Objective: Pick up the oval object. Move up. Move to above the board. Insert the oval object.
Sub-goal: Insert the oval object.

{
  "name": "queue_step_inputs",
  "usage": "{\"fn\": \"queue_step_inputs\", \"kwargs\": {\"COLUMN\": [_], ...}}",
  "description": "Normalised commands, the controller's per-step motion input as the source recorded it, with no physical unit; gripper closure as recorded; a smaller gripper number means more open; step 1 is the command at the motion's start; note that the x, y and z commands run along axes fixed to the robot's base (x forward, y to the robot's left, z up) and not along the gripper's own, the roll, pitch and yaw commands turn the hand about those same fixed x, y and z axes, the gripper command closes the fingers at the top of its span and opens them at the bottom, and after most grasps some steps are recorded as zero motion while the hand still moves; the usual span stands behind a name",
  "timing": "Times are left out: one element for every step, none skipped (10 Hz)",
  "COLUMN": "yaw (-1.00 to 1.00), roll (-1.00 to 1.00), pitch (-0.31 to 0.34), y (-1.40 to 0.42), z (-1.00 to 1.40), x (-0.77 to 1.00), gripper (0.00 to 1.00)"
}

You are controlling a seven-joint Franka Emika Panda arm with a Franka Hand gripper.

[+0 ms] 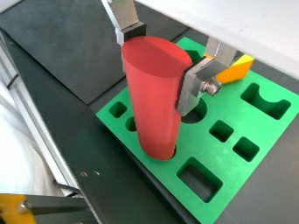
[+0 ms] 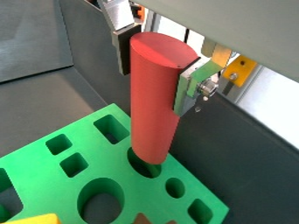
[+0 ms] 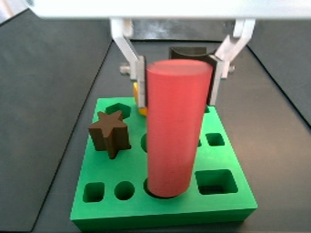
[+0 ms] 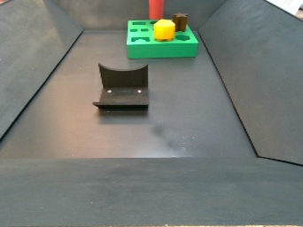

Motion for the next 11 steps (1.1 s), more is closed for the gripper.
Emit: {"fn": "queue_step_inputs", "kwargs": {"yaw": [-0.14,-0.20,-0.12,-0.13,-0.05,-0.04,-0.04,-0.01,0.00,0.00,0.00], "roll": [0.06,0.07,0.07,0.08,0.23,0.22,0.28,0.35,0.20,0.30,0.50], "pitch": [0.000,0.000,0.000,0.000,0.000,0.000,0.000,0.000,0.000,0.000,-0.049], "y": [0.06,0.00,0.02,0.01,0.03,0.02,0.02,0.00,0.00,-0.02,-0.05], "z": [-0.21,-0.14,-0.14,-0.14,-0.18,-0.19,-0.15,-0.09,-0.01,-0.11,-0.19], "x": [0.13,0.07,0.00,0.00,-0.02,-0.02,-0.03,-0.02,0.05,0.00,-0.24], "gripper": [1.00,1.00,1.00,1.00,1.00,1.00,1.00,1.00,1.00,1.00,1.00]}}
